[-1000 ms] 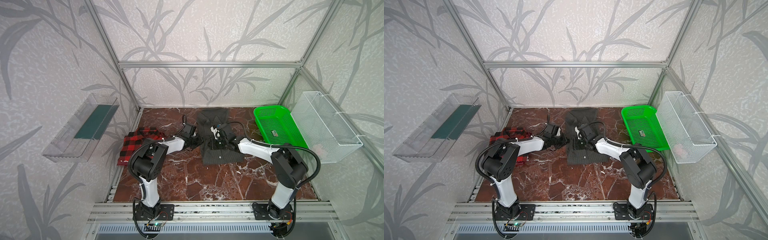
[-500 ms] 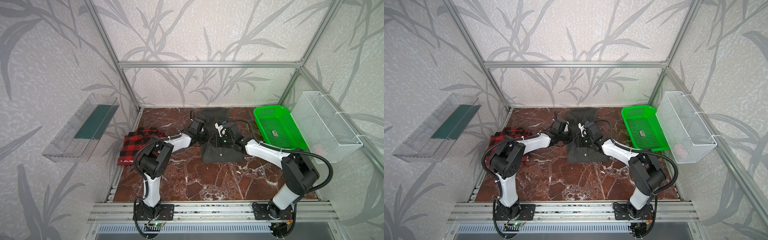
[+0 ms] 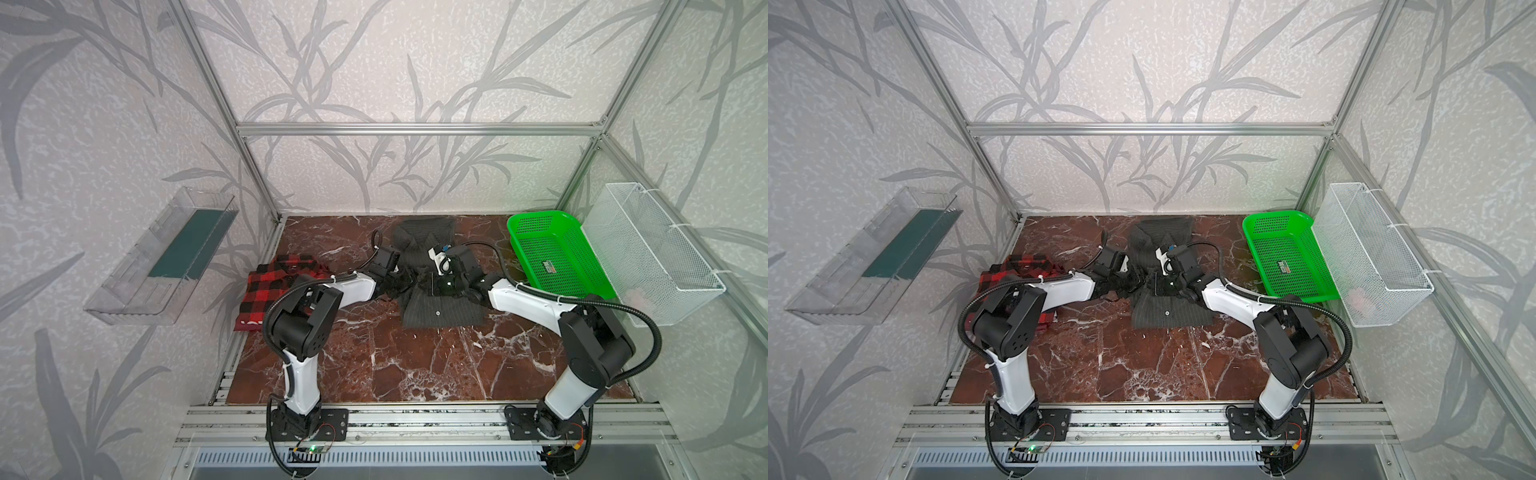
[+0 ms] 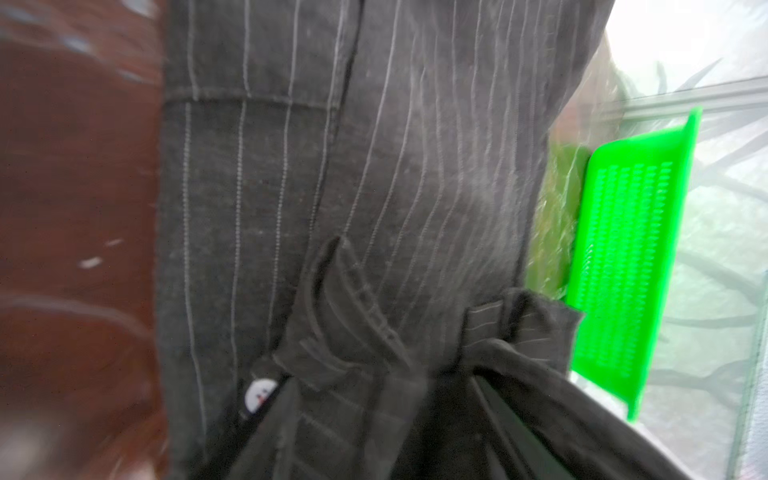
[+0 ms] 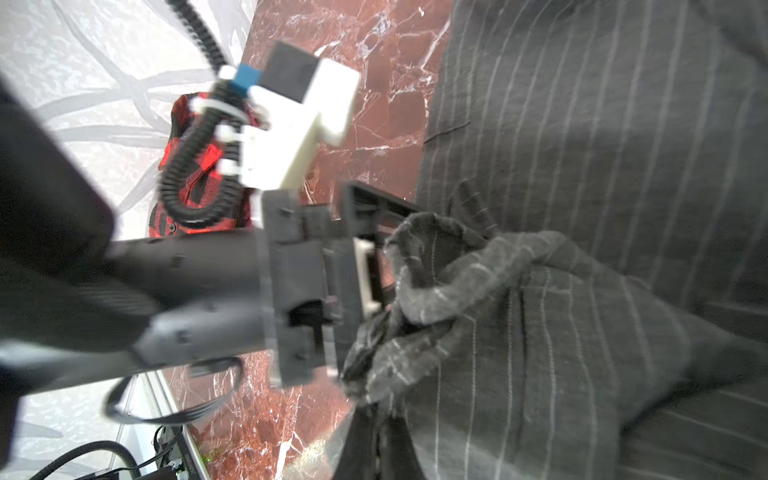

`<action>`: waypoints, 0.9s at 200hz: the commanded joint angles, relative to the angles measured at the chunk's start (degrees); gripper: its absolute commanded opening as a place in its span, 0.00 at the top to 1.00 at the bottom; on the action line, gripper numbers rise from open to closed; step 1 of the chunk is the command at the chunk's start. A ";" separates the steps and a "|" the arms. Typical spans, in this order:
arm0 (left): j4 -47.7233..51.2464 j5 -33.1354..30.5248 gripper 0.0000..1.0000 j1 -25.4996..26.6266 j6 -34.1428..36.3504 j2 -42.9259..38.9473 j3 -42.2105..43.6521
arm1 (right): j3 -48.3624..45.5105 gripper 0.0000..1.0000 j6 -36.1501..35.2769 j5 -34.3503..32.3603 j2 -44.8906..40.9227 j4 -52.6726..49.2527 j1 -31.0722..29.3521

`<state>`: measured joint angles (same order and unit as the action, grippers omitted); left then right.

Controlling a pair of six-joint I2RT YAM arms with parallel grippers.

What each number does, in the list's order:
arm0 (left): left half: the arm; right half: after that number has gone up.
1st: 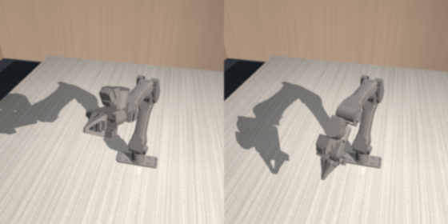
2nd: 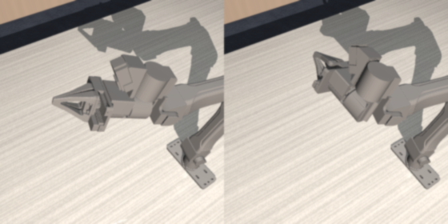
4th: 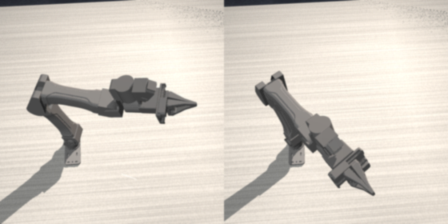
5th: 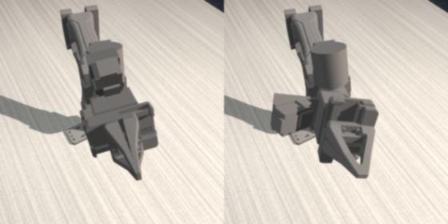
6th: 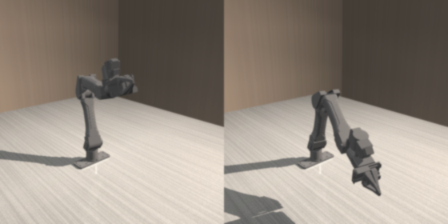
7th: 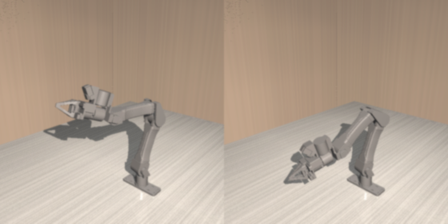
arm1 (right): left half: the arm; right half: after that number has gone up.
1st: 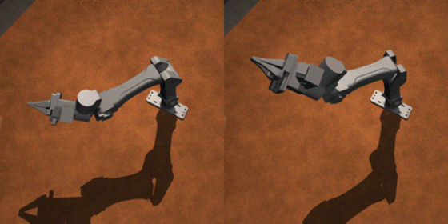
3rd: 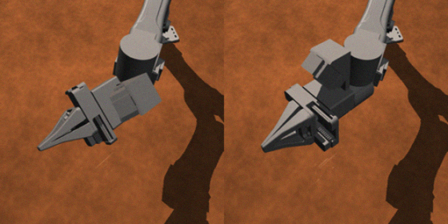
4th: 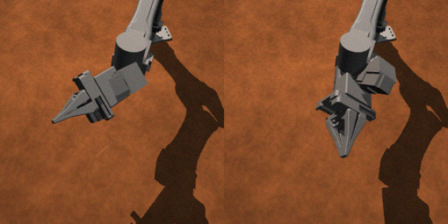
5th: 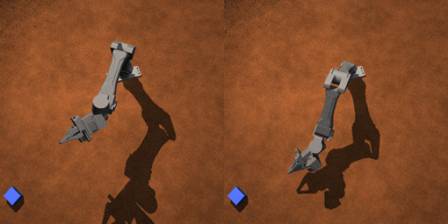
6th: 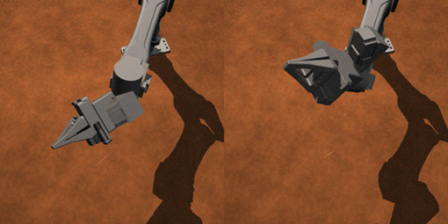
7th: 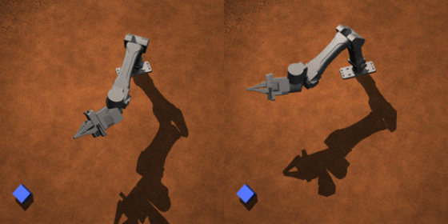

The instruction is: Fold and stack the long sleeve shirts

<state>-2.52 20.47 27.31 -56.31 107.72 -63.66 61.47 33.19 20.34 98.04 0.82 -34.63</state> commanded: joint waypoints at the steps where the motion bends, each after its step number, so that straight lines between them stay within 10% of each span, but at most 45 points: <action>1: 6.04 -3.64 0.09 -0.88 2.33 -6.24 -0.16 | 1.95 1.00 0.29 0.31 2.54 1.04 0.08; 121: 7.55 -6.20 0.01 -4.72 3.56 -14.93 11.57 | 6.65 1.00 0.47 1.11 5.75 1.47 -2.34; 180: 4.27 -3.17 0.29 -4.63 3.25 -7.07 6.16 | 4.20 1.00 -0.12 0.07 1.88 2.17 -2.29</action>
<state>4.40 15.94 22.55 -53.17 98.91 -54.13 66.24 33.54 20.62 103.33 1.48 -36.86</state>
